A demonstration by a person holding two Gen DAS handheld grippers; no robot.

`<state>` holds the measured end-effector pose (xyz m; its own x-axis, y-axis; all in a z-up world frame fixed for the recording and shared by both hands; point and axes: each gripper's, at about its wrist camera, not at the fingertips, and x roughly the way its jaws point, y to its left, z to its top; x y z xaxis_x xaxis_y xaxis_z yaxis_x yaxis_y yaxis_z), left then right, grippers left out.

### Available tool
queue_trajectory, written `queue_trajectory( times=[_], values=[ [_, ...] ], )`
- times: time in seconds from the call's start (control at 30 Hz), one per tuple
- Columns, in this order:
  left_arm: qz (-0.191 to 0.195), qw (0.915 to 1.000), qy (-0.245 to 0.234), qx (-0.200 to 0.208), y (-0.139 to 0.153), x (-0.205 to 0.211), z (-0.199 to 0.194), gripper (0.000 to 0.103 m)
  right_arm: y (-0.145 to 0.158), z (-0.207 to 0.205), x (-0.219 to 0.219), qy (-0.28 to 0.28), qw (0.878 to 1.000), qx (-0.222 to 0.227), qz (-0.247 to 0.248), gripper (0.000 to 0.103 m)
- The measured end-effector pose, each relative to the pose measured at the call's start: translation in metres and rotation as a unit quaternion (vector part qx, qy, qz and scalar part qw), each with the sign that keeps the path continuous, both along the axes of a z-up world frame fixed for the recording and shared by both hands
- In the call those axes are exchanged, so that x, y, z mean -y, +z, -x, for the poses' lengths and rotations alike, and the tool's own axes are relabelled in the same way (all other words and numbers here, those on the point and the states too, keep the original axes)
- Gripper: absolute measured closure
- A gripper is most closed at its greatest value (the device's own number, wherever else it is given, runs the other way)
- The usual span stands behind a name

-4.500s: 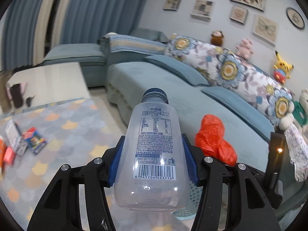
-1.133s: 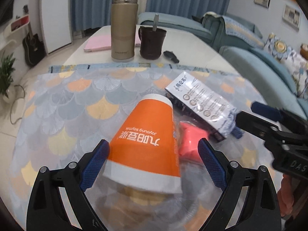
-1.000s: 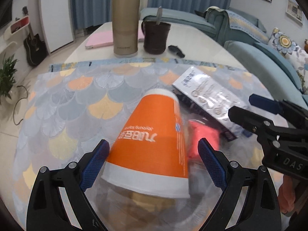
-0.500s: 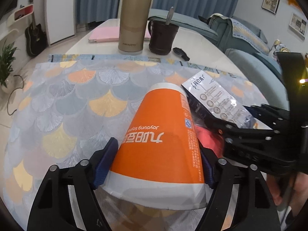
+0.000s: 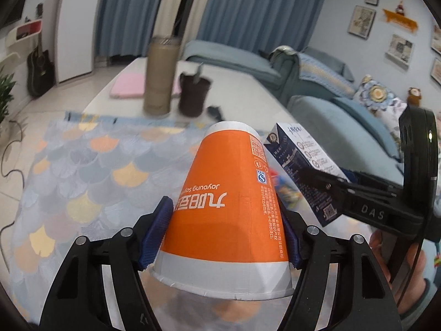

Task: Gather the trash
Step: 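Carry the orange cup and white carton over the wastebasket and release both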

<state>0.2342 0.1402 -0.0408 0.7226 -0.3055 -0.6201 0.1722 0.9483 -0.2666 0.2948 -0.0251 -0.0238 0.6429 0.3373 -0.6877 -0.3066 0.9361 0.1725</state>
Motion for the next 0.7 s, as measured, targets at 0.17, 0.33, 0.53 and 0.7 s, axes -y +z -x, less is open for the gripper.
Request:
queue_trajectory(
  times=[0.17,0.33,0.53,0.7],
  values=[
    [0.011,0.9988,-0.035,0.032,0.037,0.039,0.018,0.035,0.034,0.041,0.044,-0.027,0.999,0.033,-0.006,0.053],
    [0.028,0.9944,-0.087,0.053,0.064,0.097,0.039,0.035,0.064,0.089,0.105,-0.069,0.996,0.063,-0.011,0.053],
    [0.038,0.9842,-0.16,0.066,0.077,0.19,0.063,0.035,0.078,0.148,0.197,-0.144,0.986,0.076,-0.022,0.053],
    [0.037,0.9742,-0.215,0.059,0.069,0.268,0.077,0.035,0.071,0.193,0.27,-0.207,0.975,0.071,-0.031,0.053]
  ],
)
